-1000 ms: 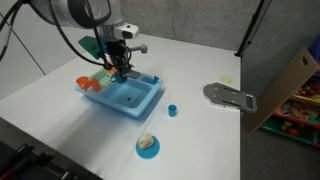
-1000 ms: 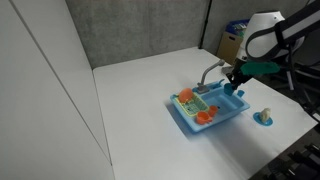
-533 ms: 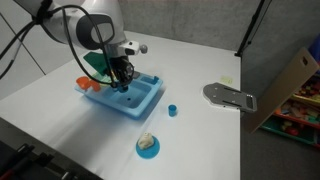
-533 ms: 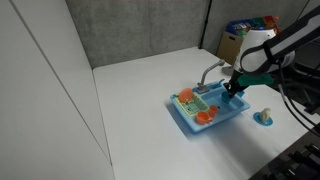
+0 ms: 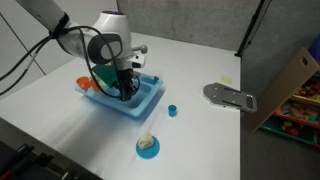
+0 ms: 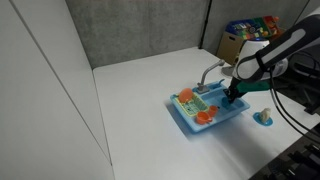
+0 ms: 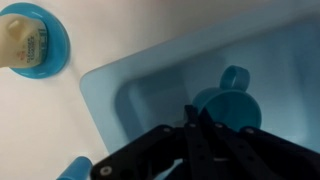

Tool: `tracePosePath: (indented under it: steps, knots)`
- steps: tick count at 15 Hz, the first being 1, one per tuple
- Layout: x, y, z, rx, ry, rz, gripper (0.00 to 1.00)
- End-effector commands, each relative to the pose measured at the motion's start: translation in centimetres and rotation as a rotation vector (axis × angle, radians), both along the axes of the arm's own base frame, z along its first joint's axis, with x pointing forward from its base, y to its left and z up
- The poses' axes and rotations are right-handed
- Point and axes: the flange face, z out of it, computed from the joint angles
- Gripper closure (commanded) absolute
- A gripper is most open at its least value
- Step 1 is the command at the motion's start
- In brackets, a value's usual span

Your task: Remove the blue cup from the orange cup and put it in the sink

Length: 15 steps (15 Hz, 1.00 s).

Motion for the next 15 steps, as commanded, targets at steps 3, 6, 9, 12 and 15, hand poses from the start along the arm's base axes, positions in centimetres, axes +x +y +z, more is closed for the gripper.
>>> tracePosePath:
  steps: [3,6,9,12,15]
  knots:
    - [1.0,-0.5,-1.7,0.028,0.0,-0.003,0.96]
    - [1.2,-0.1,-1.3,0.039,-0.003,-0.003,0.68]
    - [1.2,0.6,0.9,0.034,-0.026,0.012,0.47]
    - [1.1,1.7,4.2,0.029,-0.039,0.037,0.23]
    - [1.2,2.6,7.7,0.034,-0.033,0.059,0.01]
